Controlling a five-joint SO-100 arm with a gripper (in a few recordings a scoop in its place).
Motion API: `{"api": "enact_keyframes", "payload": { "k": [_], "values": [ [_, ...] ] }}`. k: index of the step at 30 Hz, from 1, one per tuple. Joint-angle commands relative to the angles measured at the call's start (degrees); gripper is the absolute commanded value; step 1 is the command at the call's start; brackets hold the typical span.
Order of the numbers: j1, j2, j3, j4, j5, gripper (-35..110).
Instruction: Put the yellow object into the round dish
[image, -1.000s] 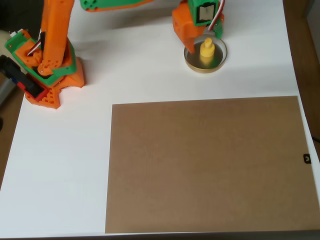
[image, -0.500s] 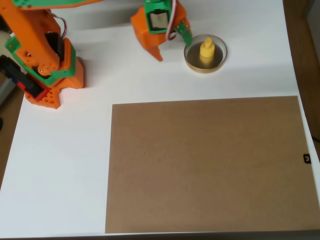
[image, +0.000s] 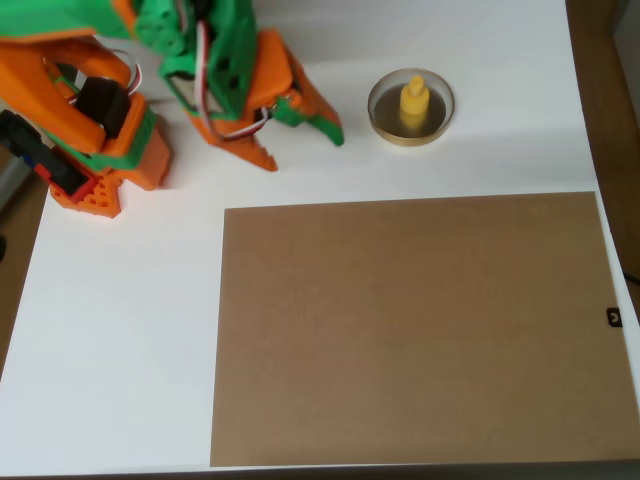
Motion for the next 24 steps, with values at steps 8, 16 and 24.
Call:
{"api": "enact_keyframes", "payload": {
  "k": [8,16,24],
  "values": [
    [15.47,10.28,4.04,-5.27,3.87,23],
    [24.87,16.44,9.40,-9.32,6.68,23],
    [32.43,23.03,15.21,-14.24,10.81,22]
  ]
}}
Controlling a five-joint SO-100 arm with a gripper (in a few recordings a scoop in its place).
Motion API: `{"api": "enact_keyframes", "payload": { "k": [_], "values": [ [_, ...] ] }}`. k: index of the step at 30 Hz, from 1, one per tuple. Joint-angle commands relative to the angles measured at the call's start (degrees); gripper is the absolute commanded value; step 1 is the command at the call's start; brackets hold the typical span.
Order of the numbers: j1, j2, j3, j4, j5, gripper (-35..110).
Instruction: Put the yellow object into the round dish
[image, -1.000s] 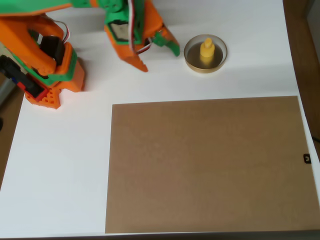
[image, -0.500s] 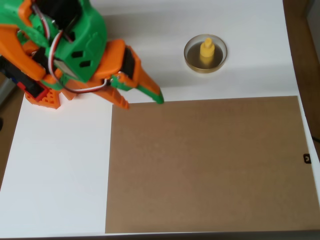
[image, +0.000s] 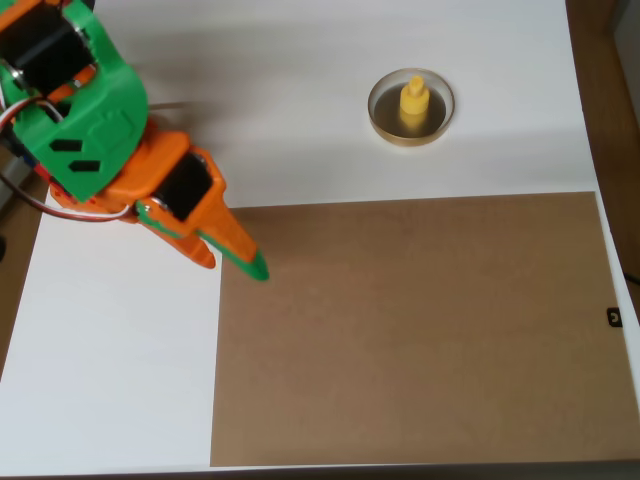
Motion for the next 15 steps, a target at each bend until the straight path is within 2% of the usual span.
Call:
{"api": "enact_keyframes", "payload": {
  "k": [1,8,15],
  "values": [
    [3.08,4.39,1.41,-1.93,1.23,22],
    [7.73,12.66,7.91,-5.98,6.06,21],
    [12.39,16.08,10.11,-7.38,5.98,21]
  ]
}}
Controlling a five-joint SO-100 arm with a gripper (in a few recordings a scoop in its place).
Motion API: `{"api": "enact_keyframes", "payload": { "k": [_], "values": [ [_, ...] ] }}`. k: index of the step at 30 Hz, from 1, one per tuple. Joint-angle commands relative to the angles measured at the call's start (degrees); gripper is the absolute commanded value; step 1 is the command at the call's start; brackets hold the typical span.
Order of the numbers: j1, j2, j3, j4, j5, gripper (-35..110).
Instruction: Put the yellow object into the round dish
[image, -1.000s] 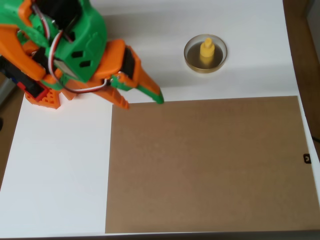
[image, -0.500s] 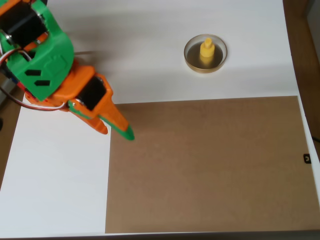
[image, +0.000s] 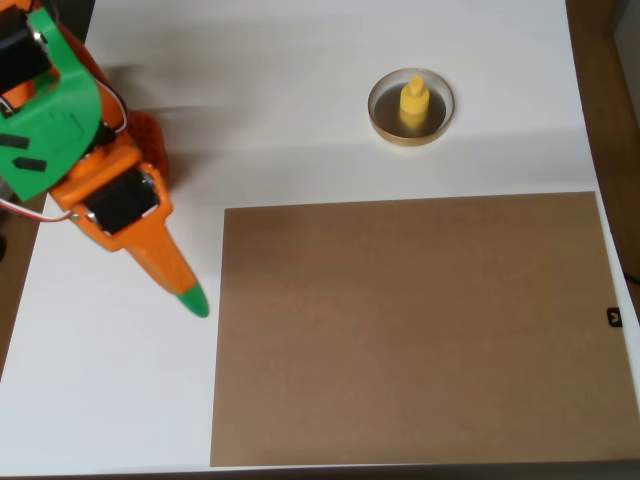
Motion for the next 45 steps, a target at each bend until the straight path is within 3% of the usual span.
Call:
{"api": "enact_keyframes", "payload": {
  "k": [1,9,19,37,45],
  "values": [
    [2.72,2.02,1.05,-1.49,-0.97,21],
    [3.08,10.28,13.01,-7.65,-1.76,22],
    [-3.60,21.09,21.88,-6.59,-0.79,24],
    [-4.04,32.34,31.38,-5.27,-0.35,24],
    [-2.81,32.34,33.84,-6.33,0.26,12]
  ]
}}
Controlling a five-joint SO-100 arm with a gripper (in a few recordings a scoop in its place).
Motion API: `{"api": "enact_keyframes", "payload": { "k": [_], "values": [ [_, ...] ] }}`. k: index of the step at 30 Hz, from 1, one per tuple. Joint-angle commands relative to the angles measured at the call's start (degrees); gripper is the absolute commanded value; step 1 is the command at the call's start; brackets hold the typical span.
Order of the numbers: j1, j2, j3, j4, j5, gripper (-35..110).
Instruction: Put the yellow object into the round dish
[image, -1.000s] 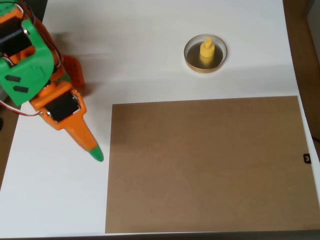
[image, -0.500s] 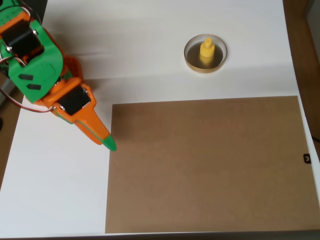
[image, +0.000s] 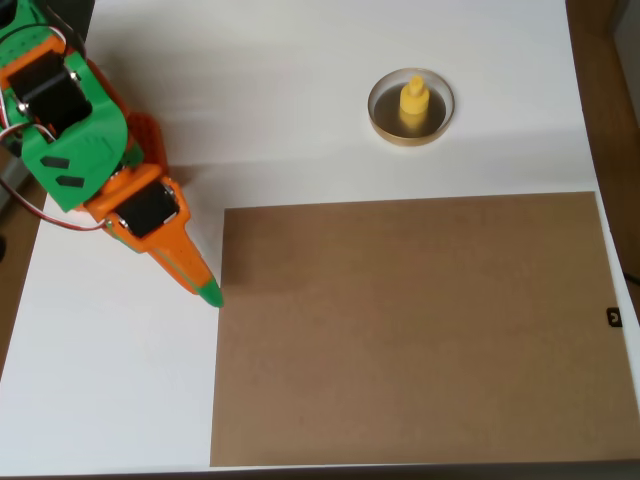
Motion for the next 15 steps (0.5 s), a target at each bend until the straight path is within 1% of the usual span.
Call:
{"api": "enact_keyframes", "payload": {
  "k": [1,7,10,15],
  "values": [
    [1.05,1.49,0.62,-0.09,-0.26,10],
    [1.41,1.49,0.53,0.26,1.58,7],
    [1.41,1.49,0.26,1.32,1.76,1],
    [1.41,1.49,0.18,1.76,1.76,2]
  ]
}}
